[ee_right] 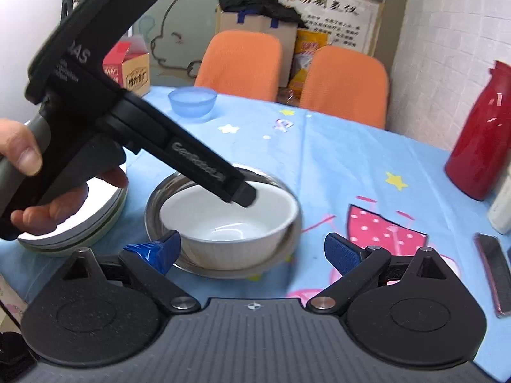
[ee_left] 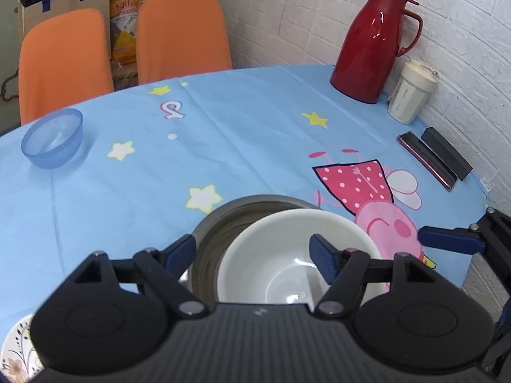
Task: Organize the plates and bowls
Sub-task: 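Carry the white bowl and lower it into the steel bowl, then open the left tool and move it to the blue bowl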
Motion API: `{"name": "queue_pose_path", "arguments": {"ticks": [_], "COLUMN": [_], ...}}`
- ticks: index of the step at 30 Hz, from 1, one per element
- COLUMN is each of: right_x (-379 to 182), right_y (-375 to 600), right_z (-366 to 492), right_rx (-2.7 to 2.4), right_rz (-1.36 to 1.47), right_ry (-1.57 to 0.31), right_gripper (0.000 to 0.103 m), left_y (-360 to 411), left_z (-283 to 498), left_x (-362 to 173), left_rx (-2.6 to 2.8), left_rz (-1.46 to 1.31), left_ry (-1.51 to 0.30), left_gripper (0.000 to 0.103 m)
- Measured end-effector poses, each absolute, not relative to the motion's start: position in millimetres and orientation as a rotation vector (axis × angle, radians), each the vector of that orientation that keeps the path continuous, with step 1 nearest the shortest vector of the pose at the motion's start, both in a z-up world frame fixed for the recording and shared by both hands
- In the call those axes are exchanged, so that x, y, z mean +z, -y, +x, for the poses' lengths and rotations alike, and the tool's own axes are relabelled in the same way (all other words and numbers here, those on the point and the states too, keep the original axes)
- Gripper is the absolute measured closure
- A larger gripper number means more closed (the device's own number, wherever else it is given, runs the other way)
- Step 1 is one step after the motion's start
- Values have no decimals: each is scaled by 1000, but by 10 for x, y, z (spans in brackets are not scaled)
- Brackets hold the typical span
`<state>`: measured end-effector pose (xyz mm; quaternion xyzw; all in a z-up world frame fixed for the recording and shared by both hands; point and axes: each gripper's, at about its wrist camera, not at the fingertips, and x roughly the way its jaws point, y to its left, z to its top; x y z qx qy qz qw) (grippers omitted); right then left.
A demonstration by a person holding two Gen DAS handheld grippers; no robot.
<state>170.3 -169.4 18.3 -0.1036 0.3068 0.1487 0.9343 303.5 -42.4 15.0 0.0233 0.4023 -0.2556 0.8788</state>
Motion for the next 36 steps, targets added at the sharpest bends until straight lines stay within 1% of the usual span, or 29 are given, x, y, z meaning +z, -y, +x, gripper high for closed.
{"name": "queue_pose_path", "arguments": {"ticks": [4,10,16,25,32,36], "right_x": [250,-19,123,141,273,459], "right_y": [1907,1897,1916,1884,1638,1390], "right_z": [1673,1900,1829,1827,1876,2095], "right_rx": [240,220,230,242,250,284], "right_rz": [-104,-121,-121,-90,-150,-276], "right_ry": [-561,-653,-600,-608,-584,-550], "right_gripper": [19,19,19,18,18,18], "left_y": [408,437,424,244,-97,-425], "left_z": [3049,3009,3021,2922,2871,2976], "left_x": [188,196,201,263,353,391], "left_rx": [-516,-509,-500,-473,-458,-421], "left_rz": [41,66,59,53,33,18], "left_ry": [-835,-832,-833,-827,-799,-789], "left_gripper": [31,31,31,31,30,30]}}
